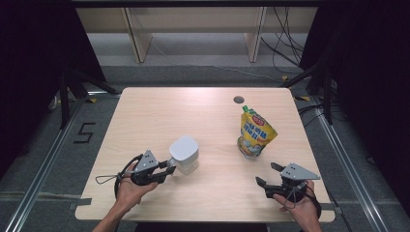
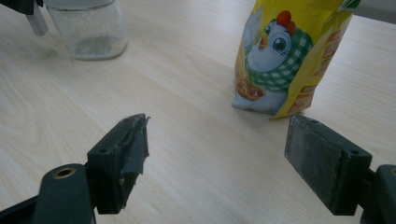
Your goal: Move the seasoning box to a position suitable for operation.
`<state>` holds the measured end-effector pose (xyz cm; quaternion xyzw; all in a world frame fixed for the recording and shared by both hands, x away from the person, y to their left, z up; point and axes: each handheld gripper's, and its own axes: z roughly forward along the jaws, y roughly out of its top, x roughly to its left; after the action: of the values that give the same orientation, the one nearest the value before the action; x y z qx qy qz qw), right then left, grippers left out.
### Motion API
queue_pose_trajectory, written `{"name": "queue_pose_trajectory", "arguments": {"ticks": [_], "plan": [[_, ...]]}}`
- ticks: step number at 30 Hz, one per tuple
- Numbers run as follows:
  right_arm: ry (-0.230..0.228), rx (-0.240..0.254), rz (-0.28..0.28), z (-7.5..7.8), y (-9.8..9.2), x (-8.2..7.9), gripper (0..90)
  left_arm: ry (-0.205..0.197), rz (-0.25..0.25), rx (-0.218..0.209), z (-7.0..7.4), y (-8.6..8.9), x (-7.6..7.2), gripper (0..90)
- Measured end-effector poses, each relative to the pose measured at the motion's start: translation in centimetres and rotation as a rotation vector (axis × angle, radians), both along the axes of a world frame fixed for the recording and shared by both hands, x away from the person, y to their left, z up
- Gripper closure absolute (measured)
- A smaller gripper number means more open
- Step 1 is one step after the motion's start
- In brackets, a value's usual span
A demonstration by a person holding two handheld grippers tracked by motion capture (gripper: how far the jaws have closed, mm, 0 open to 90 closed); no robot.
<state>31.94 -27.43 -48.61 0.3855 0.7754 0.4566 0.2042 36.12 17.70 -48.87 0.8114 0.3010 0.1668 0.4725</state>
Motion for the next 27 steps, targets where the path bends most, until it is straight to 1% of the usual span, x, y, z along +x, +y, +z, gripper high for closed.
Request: {"name": "queue_pose_trajectory", "arguments": {"ticks": [1, 2, 3, 4, 5, 7, 8, 9, 10, 11, 12, 13, 14, 16, 17, 18, 19, 20, 21, 22, 24, 25, 27], "plan": [[-0.003, -0.002, 0.001, 0.0, 0.0, 0.0, 22.4, -0.002, -0.007, -0.001, 0.0, 0.0, 0.0, 68.5], [-0.015, -0.010, 0.008, 0.0, -0.1, 0.1, 22.4, -0.008, -0.014, -0.003, -0.1, 0.1, 0.0, 68.6], [-0.051, -0.028, 0.019, 0.0, -0.2, 0.4, 22.4, -0.006, -0.021, -0.008, -0.1, 0.1, 0.1, 68.6], [-0.051, -0.027, 0.019, 0.0, -0.2, 0.4, 22.4, 0.010, -0.018, -0.027, -0.2, 0.0, 0.0, 68.6], [-0.048, -0.029, 0.021, 0.0, -0.2, 0.4, 22.4, -0.001, -0.029, -0.021, -0.2, 0.0, 0.0, 68.6], [-0.049, -0.028, 0.021, 0.0, -0.2, 0.4, 22.4, 0.008, -0.042, -0.026, -0.2, -0.3, -0.2, 68.6], [-0.049, -0.028, 0.021, 0.0, -0.2, 0.4, 22.4, -0.001, -0.059, -0.016, -0.2, -0.4, -0.3, 68.6], [-0.049, -0.027, 0.021, 0.0, -0.2, 0.4, 22.4, 0.000, -0.069, -0.015, -0.2, -0.6, -0.4, 68.6], [-0.042, -0.020, 0.019, 0.0, -0.2, 0.3, 22.4, 0.011, -0.073, -0.026, -0.2, -1.0, -0.6, 68.6], [-0.027, -0.013, 0.022, 0.0, -0.1, 0.3, 22.4, -0.006, -0.093, -0.013, -0.1, -1.1, -0.7, 68.6], [-0.028, -0.003, 0.030, -0.1, -0.1, 0.4, 22.4, -0.012, -0.102, -0.007, -0.1, -1.3, -0.8, 68.6], [-0.032, -0.013, 0.020, 0.0, -0.1, 0.3, 22.4, -0.005, -0.101, -0.016, -0.1, -1.5, -0.9, 68.6], [-0.034, -0.018, 0.021, 0.0, -0.2, 0.3, 22.4, -0.008, -0.108, -0.011, -0.1, -1.5, -1.0, 68.6], [-0.020, -0.001, 0.016, -0.1, 0.0, 0.2, 22.4, -0.018, -0.122, -0.004, -0.1, -1.6, -1.0, 68.6], [-0.016, 0.000, 0.014, 0.0, 0.0, 0.2, 22.4, 0.000, -0.113, -0.021, -0.1, -1.7, -1.1, 68.6], [-0.035, -0.010, 0.033, -0.1, -0.1, 0.4, 22.4, 0.000, -0.114, -0.021, -0.1, -1.7, -1.1, 68.6], [-0.035, -0.010, 0.033, -0.1, -0.1, 0.4, 22.4, 0.004, -0.113, -0.024, -0.2, -1.7, -1.2, 68.6], [-0.036, -0.010, 0.032, -0.1, -0.1, 0.4, 22.4, -0.001, -0.112, -0.013, -0.1, -1.6, -1.2, 68.6], [-0.032, -0.008, 0.030, -0.1, -0.1, 0.4, 22.4, -0.009, -0.122, -0.013, -0.1, -1.7, -1.2, 68.6], [-0.031, -0.014, 0.023, 0.0, -0.1, 0.3, 22.4, -0.006, -0.119, -0.011, -0.1, -1.7, -1.3, 68.6], [-0.032, -0.014, 0.025, 0.0, -0.1, 0.3, 22.4, -0.009, -0.139, -0.016, -0.1, -1.8, -1.4, 68.6], [-0.035, -0.017, 0.029, 0.0, -0.1, 0.3, 22.5, 0.007, -0.132, -0.031, -0.1, -1.9, -1.5, 68.6], [-0.030, -0.013, 0.028, 0.0, -0.1, 0.3, 22.4, 0.016, -0.133, -0.042, -0.2, -2.1, -1.7, 68.6]]}}
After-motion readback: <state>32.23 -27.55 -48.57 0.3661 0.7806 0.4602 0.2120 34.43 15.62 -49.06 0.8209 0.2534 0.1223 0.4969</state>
